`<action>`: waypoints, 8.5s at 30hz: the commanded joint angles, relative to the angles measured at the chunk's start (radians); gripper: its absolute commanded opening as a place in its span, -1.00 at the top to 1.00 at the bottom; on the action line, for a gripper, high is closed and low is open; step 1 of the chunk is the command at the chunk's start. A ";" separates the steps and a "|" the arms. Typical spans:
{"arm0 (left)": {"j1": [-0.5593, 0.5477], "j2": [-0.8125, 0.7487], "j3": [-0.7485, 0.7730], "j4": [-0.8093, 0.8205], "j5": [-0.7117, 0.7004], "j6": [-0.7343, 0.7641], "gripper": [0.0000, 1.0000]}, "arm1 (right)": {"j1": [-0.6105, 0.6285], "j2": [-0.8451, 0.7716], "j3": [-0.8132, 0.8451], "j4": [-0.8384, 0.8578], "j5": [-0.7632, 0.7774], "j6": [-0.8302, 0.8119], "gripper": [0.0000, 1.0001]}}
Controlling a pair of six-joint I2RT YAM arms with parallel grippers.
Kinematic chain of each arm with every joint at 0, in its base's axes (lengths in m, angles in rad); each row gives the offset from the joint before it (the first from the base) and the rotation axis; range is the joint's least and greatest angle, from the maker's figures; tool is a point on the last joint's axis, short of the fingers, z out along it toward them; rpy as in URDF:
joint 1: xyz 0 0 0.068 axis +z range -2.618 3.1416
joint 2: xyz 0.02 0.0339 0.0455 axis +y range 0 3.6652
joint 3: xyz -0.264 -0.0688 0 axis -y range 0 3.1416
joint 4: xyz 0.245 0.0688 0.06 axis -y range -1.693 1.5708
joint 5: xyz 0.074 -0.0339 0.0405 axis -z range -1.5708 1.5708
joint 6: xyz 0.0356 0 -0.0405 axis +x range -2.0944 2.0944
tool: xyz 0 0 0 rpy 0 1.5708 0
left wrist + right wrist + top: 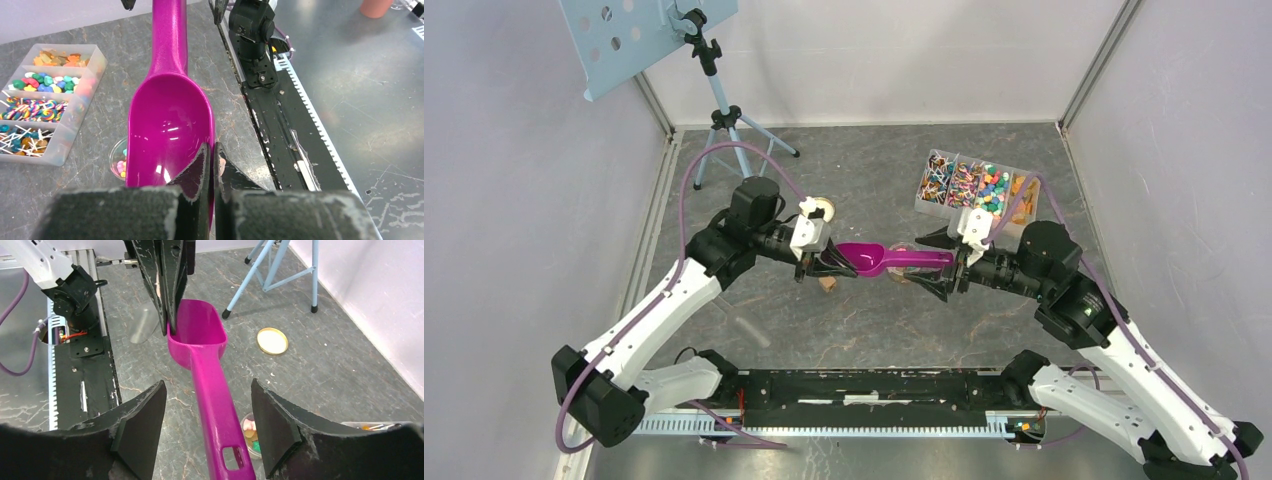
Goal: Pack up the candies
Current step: Adjust the spatula, then scoop the fake candies from the storage box, then place the fake candies in the packing bottle.
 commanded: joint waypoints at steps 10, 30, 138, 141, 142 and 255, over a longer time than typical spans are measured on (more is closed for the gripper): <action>0.048 -0.067 -0.051 0.184 0.108 -0.131 0.96 | -0.046 0.002 -0.005 0.134 -0.130 0.061 -0.10; 0.058 -0.106 -0.139 0.416 -0.060 -0.288 -0.97 | -0.166 0.056 0.037 0.109 -0.084 0.076 1.00; -0.037 1.328 0.765 0.828 -0.621 -1.287 0.72 | -0.636 0.571 -0.319 0.491 0.643 0.139 1.00; -0.037 1.328 0.767 0.830 -0.622 -1.286 0.69 | -0.640 0.548 -0.340 0.511 0.635 0.138 1.00; -0.037 1.329 0.767 0.830 -0.621 -1.287 0.69 | -0.641 0.539 -0.347 0.519 0.634 0.137 1.00; -0.003 0.156 0.025 0.122 -0.884 -0.720 -1.00 | -0.359 0.046 -0.076 -0.330 0.208 -0.214 1.00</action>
